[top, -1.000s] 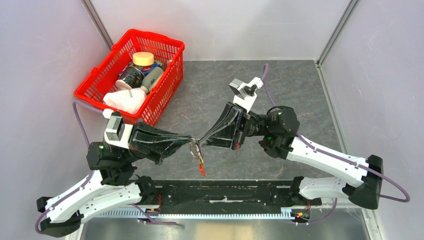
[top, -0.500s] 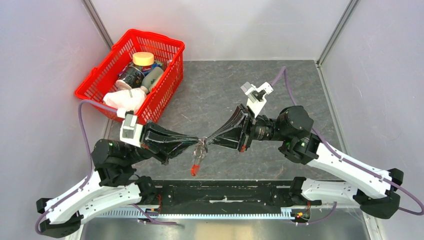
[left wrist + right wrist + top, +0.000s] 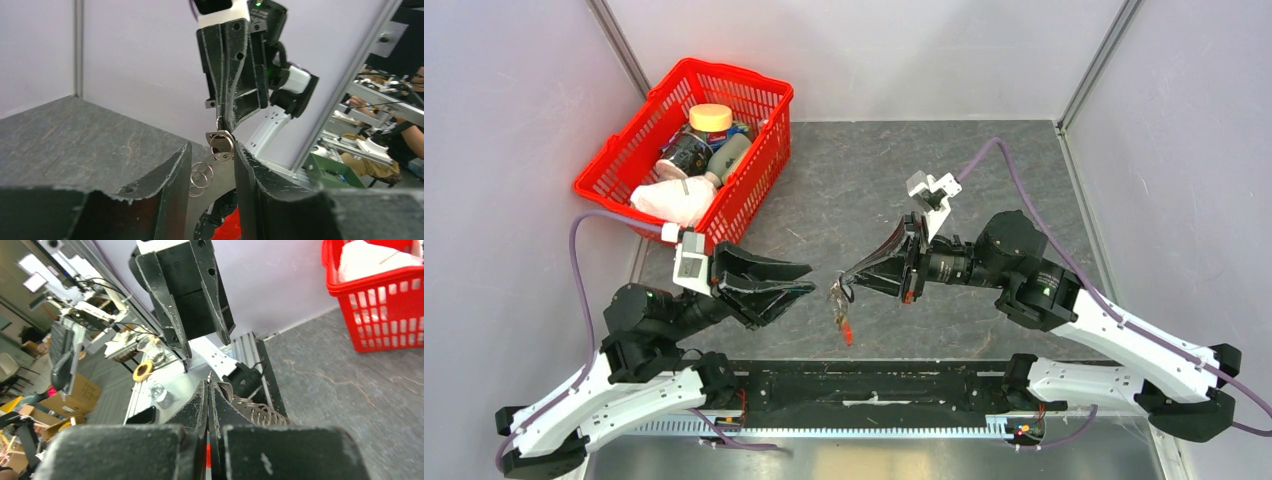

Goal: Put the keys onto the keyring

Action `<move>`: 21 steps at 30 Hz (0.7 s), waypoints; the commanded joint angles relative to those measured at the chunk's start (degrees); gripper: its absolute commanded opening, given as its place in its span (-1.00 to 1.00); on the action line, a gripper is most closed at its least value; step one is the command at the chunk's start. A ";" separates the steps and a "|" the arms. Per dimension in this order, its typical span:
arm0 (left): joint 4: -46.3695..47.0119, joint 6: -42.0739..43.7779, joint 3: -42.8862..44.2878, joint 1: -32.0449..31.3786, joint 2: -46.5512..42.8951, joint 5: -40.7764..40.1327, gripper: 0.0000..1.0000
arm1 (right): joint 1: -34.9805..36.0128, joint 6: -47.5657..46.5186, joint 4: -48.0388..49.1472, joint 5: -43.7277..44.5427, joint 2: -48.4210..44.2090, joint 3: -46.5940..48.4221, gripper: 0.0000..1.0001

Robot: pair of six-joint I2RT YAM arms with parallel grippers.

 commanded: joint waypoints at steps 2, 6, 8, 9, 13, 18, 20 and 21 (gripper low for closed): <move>-6.28 2.63 -0.32 0.17 -0.90 -5.74 -0.06 | 0.28 -6.39 -6.01 5.44 -0.36 4.41 -1.00; -9.81 2.69 -0.23 0.17 -1.46 -8.74 0.06 | 0.27 -9.53 -10.92 10.54 0.89 5.68 -1.00; -10.99 2.84 -0.31 0.15 -2.06 -9.92 0.09 | 0.03 -10.34 -13.24 13.45 2.01 6.16 -1.00; -11.45 2.83 -0.47 0.14 -2.49 -10.40 0.11 | -0.13 -10.72 -13.71 14.44 2.47 5.89 -1.00; -12.38 3.04 -1.02 0.17 -4.11 -11.42 0.14 | -1.50 -11.93 -13.95 18.01 4.10 3.41 -1.00; -13.70 3.17 -1.17 0.14 -4.76 -11.76 0.15 | -4.43 -12.13 -12.62 19.58 6.08 -0.10 -1.00; -13.73 3.22 -1.58 0.14 -4.93 -11.73 0.15 | -6.18 -11.46 -11.50 19.70 6.87 -2.08 -1.00; -13.65 3.09 -1.85 0.15 -4.95 -11.75 0.15 | -7.02 -11.00 -10.92 19.67 7.21 -2.91 -1.00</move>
